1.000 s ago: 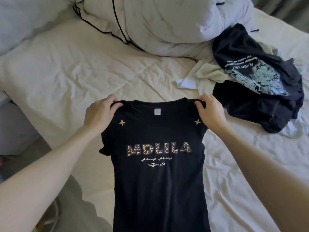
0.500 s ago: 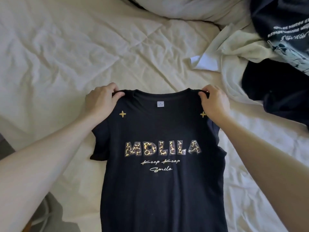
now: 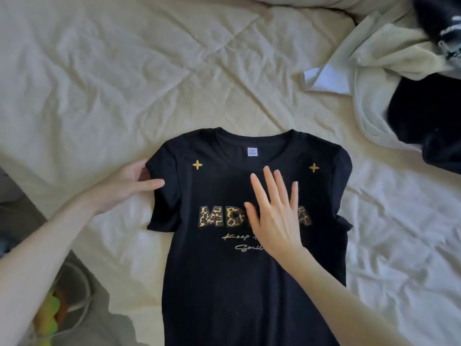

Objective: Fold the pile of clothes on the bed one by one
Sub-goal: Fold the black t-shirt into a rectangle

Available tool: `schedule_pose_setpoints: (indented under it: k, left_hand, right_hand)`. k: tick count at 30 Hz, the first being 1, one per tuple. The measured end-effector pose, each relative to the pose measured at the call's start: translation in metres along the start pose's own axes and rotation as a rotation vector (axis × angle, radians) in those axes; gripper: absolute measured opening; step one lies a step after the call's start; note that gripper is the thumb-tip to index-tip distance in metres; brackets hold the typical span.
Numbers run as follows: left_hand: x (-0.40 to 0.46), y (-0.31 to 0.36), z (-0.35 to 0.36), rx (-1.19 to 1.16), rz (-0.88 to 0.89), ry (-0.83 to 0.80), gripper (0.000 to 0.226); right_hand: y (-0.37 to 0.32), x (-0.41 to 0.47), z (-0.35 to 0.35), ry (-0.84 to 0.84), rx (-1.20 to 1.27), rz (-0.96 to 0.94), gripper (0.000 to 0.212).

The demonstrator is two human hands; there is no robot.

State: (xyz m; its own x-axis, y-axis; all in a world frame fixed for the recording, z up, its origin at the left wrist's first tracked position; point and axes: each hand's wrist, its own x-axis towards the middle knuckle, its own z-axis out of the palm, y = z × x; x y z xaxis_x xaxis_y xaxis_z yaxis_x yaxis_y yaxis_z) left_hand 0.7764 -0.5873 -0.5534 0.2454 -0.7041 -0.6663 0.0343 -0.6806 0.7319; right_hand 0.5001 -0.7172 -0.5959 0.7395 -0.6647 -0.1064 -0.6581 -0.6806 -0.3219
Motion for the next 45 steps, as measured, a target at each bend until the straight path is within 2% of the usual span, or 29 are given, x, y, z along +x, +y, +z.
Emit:
schedule_pose_setpoints:
  k: [2, 6, 10, 12, 15, 17, 19, 22, 24, 26, 28, 30, 32, 33, 35, 37, 39, 42, 45]
  left_hand:
    - [0.001, 0.002, -0.004, 0.086, -0.014, 0.007, 0.03]
    - [0.007, 0.016, -0.013, 0.119, 0.034, 0.224, 0.009]
    - [0.004, 0.019, -0.029, 0.234, 0.063, 0.468, 0.013]
    - [0.001, 0.012, -0.035, 0.213, -0.002, 0.547, 0.013]
    - [-0.01, 0.001, -0.039, 0.047, -0.146, 0.516, 0.008]
    - [-0.017, -0.004, -0.036, -0.049, -0.184, 0.445, 0.009]
    - [-0.023, -0.008, -0.028, -0.049, -0.192, 0.427, 0.009]
    - [-0.027, -0.009, -0.014, -0.079, -0.17, 0.583, 0.011]
    - [-0.029, -0.004, -0.003, 0.06, -0.105, 0.739, 0.013]
    - [-0.034, 0.013, 0.019, 0.245, 0.049, 0.82, 0.011]
    - [-0.038, 0.033, 0.052, 0.303, 0.203, 0.788, 0.009]
    - [-0.04, 0.046, 0.089, 0.324, 0.286, 0.589, 0.017]
    - [-0.045, 0.049, 0.12, 0.382, 0.327, 0.362, 0.032]
    - [-0.048, 0.044, 0.129, 0.404, 0.359, 0.344, 0.032]
    - [-0.053, 0.026, 0.135, 0.444, 0.396, 0.507, 0.021]
    - [-0.056, 0.006, 0.13, 0.477, 0.298, 0.716, 0.017]
    - [-0.054, -0.013, 0.123, 0.407, 0.095, 0.793, 0.02]
    - [-0.048, -0.035, 0.12, 0.143, -0.138, 0.722, 0.028]
    - [-0.042, -0.048, 0.122, 0.046, -0.219, 0.652, 0.031]
  right_hand:
    - [-0.01, -0.011, 0.012, -0.072, -0.029, -0.007, 0.055]
    - [-0.011, -0.015, 0.025, -0.173, -0.083, 0.003, 0.057]
    - [-0.01, -0.013, 0.029, -0.211, -0.123, 0.019, 0.057]
    - [-0.01, -0.012, 0.031, -0.198, -0.13, 0.018, 0.057]
    - [-0.01, -0.013, 0.033, -0.183, -0.145, 0.021, 0.056]
    - [-0.01, -0.013, 0.034, -0.184, -0.165, 0.027, 0.058]
    - [-0.011, -0.013, 0.036, -0.188, -0.177, 0.026, 0.059]
    - [-0.009, -0.014, 0.039, -0.194, -0.196, 0.025, 0.059]
    - [-0.01, -0.014, 0.039, -0.222, -0.203, 0.026, 0.059]
    - [-0.011, -0.014, 0.035, -0.257, -0.19, 0.024, 0.058]
    - [-0.008, -0.012, 0.03, -0.282, -0.106, 0.018, 0.056]
    - [-0.005, -0.008, 0.019, -0.246, 0.114, 0.054, 0.054]
    - [-0.005, 0.002, 0.0, -0.161, 0.406, 0.169, 0.056]
    - [-0.005, 0.009, -0.009, -0.124, 0.532, 0.238, 0.055]
    - [-0.01, 0.029, -0.025, -0.115, 0.702, 0.339, 0.051]
    - [-0.021, 0.053, -0.033, -0.192, 0.741, 0.327, 0.042]
    - [-0.038, 0.078, -0.032, -0.26, 0.691, 0.234, 0.029]
    - [-0.064, 0.114, -0.021, -0.265, 0.629, 0.155, 0.042]
    - [-0.083, 0.139, -0.009, -0.308, 0.557, 0.155, 0.028]
